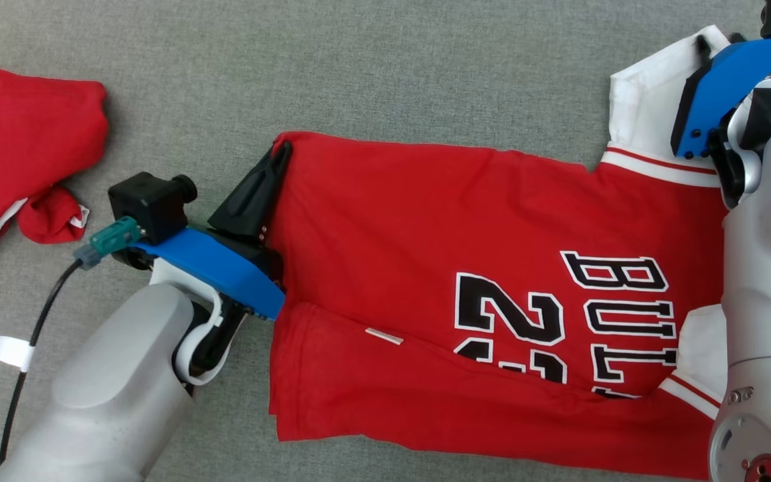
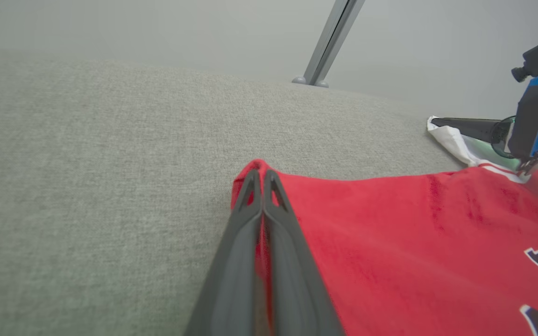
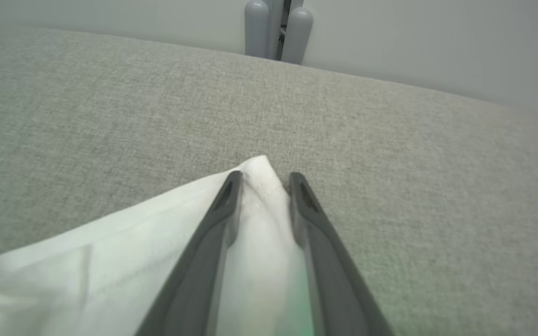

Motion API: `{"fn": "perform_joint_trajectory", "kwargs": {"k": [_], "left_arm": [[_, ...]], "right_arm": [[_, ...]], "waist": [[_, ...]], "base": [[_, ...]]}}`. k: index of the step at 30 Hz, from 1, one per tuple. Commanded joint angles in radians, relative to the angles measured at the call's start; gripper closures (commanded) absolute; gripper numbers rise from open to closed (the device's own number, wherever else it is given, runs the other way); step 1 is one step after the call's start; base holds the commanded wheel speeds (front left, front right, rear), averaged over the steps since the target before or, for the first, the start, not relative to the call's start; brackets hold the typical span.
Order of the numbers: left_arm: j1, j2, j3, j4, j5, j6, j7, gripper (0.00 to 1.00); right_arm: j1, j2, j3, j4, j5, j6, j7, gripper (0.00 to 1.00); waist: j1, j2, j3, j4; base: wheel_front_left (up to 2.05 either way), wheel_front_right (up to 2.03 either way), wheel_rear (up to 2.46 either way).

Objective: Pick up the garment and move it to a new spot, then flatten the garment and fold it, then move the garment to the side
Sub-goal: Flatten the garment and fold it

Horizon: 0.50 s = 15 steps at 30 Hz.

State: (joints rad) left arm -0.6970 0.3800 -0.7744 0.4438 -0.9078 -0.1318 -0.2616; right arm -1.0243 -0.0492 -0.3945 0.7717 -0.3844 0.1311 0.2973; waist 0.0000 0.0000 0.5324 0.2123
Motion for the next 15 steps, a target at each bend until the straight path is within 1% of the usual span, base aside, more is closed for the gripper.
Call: {"fn": "perform_joint_trajectory", "kwargs": {"k": [1, 5, 8, 15], "left_arm": [[0.001, 0.006, 0.018, -0.006, 0.003, 0.002, -0.005, 1.00], [0.008, 0.000, 0.088, -0.019, 0.036, 0.002, -0.005, 1.00], [0.022, -0.004, 0.141, -0.036, 0.072, 0.002, -0.004, 1.00], [0.076, -0.012, 0.230, -0.030, 0.146, 0.002, -0.004, 1.00]], "right_arm": [[-0.001, -0.004, -0.007, 0.001, 0.011, -0.001, -0.036, 1.00], [-0.024, -0.004, -0.013, -0.029, 0.018, 0.000, -0.175, 1.00], [-0.029, -0.003, -0.005, -0.026, 0.033, 0.000, -0.280, 1.00], [0.022, -0.003, 0.005, 0.035, 0.163, 0.000, -0.481, 1.00]], "waist": [[0.0000, 0.0000, -0.003, -0.005], [0.0000, 0.0000, -0.017, -0.020], [0.0000, 0.0000, -0.034, -0.039], [0.0000, 0.0000, -0.107, -0.101]], "base": [[0.00, 0.00, 0.00], [0.00, 0.00, 0.00], [0.00, 0.00, 0.00], [0.00, 0.00, 0.00]]}}
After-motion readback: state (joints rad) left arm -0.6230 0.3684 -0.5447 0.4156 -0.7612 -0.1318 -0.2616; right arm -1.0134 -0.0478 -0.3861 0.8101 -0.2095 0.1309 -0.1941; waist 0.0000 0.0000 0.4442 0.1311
